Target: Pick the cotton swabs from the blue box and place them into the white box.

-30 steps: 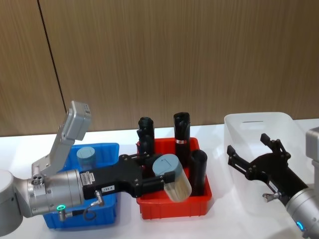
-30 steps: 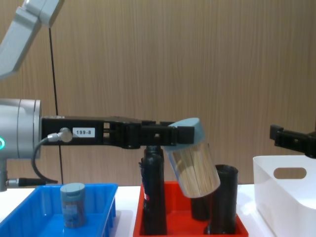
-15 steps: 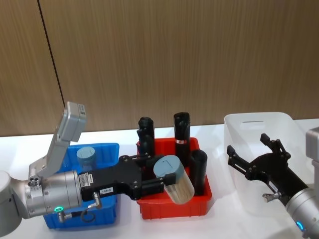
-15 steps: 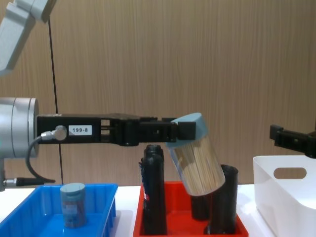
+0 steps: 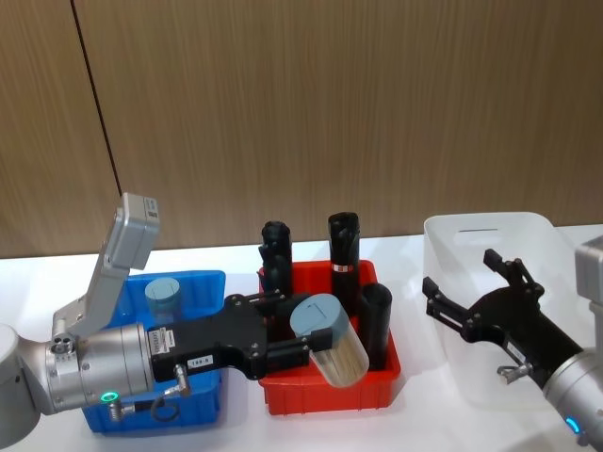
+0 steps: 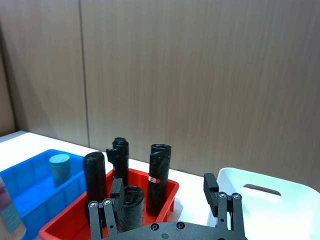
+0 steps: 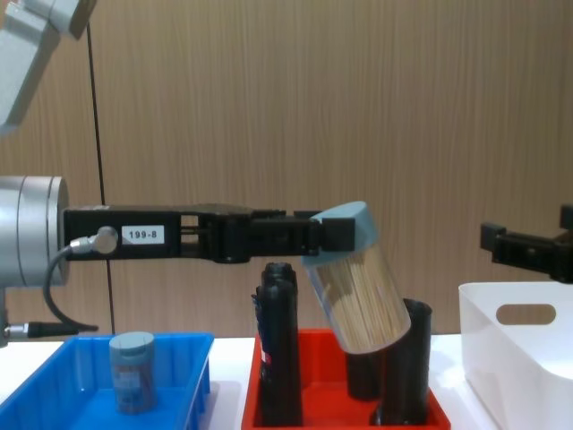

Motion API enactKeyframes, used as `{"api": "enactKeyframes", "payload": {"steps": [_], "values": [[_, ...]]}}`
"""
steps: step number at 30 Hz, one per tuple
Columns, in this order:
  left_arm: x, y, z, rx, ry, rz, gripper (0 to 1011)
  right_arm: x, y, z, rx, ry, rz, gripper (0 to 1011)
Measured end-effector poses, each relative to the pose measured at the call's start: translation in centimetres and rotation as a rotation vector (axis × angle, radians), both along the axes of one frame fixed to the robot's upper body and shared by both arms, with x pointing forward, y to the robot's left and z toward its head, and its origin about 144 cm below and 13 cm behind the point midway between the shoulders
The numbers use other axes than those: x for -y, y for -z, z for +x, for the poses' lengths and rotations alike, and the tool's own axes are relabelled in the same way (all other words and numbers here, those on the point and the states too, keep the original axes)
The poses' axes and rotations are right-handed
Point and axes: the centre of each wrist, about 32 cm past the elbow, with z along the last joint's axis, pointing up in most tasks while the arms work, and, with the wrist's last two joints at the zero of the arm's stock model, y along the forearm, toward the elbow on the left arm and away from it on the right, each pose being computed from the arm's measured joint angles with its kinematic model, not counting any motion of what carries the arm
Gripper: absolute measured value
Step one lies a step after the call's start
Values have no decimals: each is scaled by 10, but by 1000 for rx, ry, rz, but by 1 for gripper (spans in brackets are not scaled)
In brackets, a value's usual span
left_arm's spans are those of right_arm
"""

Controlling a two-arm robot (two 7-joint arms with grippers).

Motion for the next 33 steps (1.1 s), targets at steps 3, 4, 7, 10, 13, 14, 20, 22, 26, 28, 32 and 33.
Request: {"api": "enactKeyframes", "payload": {"steps": [3, 4, 7, 10, 13, 14, 20, 22, 26, 28, 32, 33], "values": [[0, 0, 0, 0, 1, -1, 664, 3, -2, 1, -1, -25, -13, 1002], [0, 0, 0, 0, 1, -1, 664, 6, -4, 2, -1, -40, -22, 1002], [0, 0, 0, 0, 2, -2, 664, 10, -7, 3, -6, -76, -38, 1002], [0, 0, 0, 0, 3, -2, 664, 16, -11, 5, -11, -109, -52, 1002], [0, 0, 0, 0, 3, -3, 664, 22, -14, 6, -20, -146, -63, 1002], [0, 0, 0, 0, 3, -3, 664, 25, -15, 7, -25, -162, -66, 1002], [-1, 0, 0, 1, 4, -3, 664, 33, -20, 9, -42, -215, -74, 1002], [0, 0, 0, 1, 4, -3, 664, 37, -23, 11, -51, -247, -77, 1002], [0, 0, 0, 1, 4, -4, 664, 42, -27, 12, -61, -289, -83, 1002], [-1, 0, 0, 1, 4, -4, 664, 45, -29, 14, -68, -316, -88, 1002], [0, 0, 0, 1, 4, -4, 664, 48, -31, 16, -76, -357, -97, 1002], [-1, 0, 0, 1, 4, -4, 664, 48, -32, 16, -77, -367, -100, 1002]]}}
